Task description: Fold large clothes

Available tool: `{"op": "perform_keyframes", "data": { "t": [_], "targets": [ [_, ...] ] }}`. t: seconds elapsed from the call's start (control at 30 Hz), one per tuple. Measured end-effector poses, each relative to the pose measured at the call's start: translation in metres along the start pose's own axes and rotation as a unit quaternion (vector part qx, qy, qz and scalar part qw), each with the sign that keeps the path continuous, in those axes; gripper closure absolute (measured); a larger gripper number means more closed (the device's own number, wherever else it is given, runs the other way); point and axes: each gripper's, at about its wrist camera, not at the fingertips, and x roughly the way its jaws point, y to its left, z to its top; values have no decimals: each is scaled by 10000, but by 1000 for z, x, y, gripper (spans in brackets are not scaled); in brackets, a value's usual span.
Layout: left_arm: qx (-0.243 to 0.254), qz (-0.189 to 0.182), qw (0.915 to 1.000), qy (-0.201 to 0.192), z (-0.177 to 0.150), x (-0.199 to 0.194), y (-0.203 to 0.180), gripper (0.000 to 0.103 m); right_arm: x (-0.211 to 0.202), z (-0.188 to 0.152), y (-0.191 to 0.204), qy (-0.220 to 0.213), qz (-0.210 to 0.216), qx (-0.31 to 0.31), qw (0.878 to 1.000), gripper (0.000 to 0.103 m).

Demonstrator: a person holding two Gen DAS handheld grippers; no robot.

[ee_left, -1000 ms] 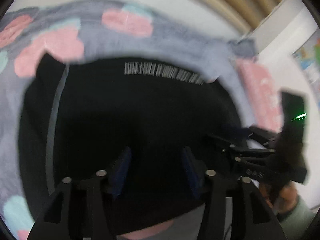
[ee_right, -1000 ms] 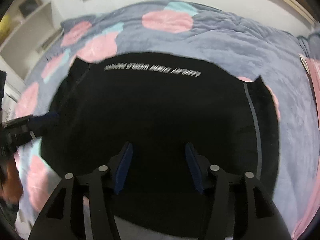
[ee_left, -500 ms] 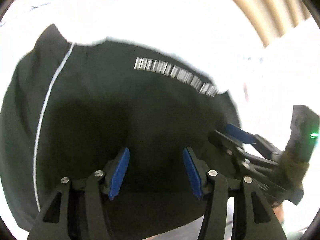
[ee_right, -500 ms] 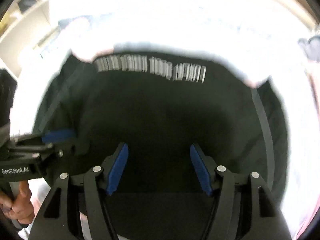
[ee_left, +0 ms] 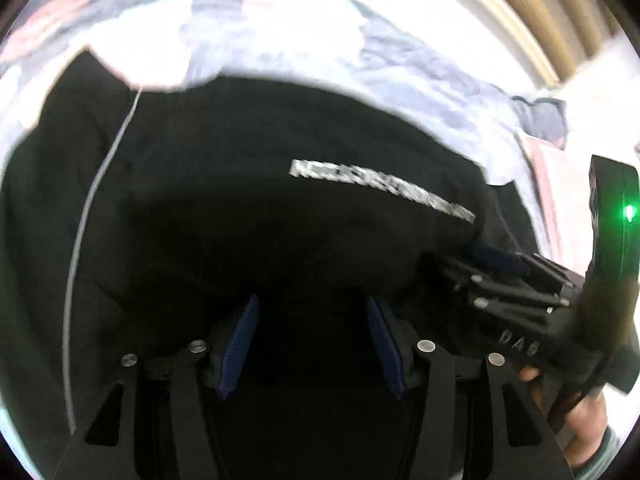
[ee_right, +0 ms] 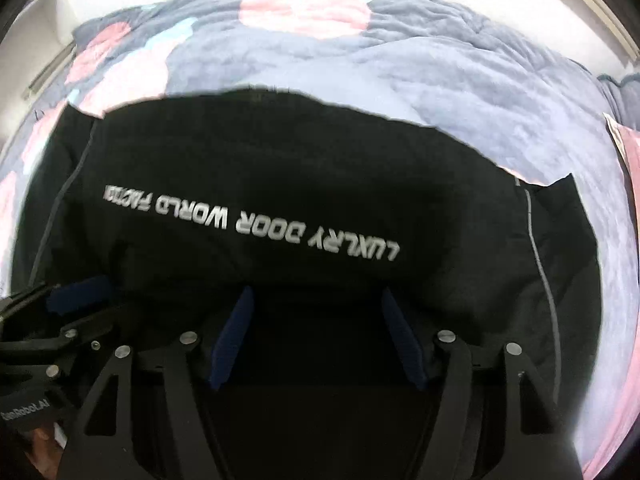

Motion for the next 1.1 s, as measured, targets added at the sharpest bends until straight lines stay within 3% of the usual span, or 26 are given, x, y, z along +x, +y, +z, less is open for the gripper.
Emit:
{"op": "perform_keyframes", "data": {
  "t": [0.1, 0.23, 0.4, 0.53, 0.7, 0.9, 1.1],
  "targets": [
    [454, -29, 9990, -46, -20, -37, -9, 45, -45, -25, 0, -261, 298, -65, 9992, 32],
    [719, 222, 9972, -33, -55, -72, -2, 45, -80, -74, 4, -309, 328, -111, 9989, 26],
    [630, 569, 9959, 314, -95, -52, 3, 33, -65, -118, 22, 63, 0, -287, 9996, 21],
    [366, 485, 9973, 415, -96, -27, 15, 28, -22, -120, 23, 308, 22, -108, 9995, 19],
    [452, 506, 9970, 376, -98, -28, 12, 27, -16, -115, 25, 271, -39, -113, 9996, 15],
    [679, 650, 9947, 411, -107, -45, -5, 27, -32, -130, 13, 220, 27, 137, 9997, 8],
    [891, 732, 9922, 472, -126, -73, -27, 27, -59, -145, 14, 527, 8, 276, 9982, 7]
  ]
}}
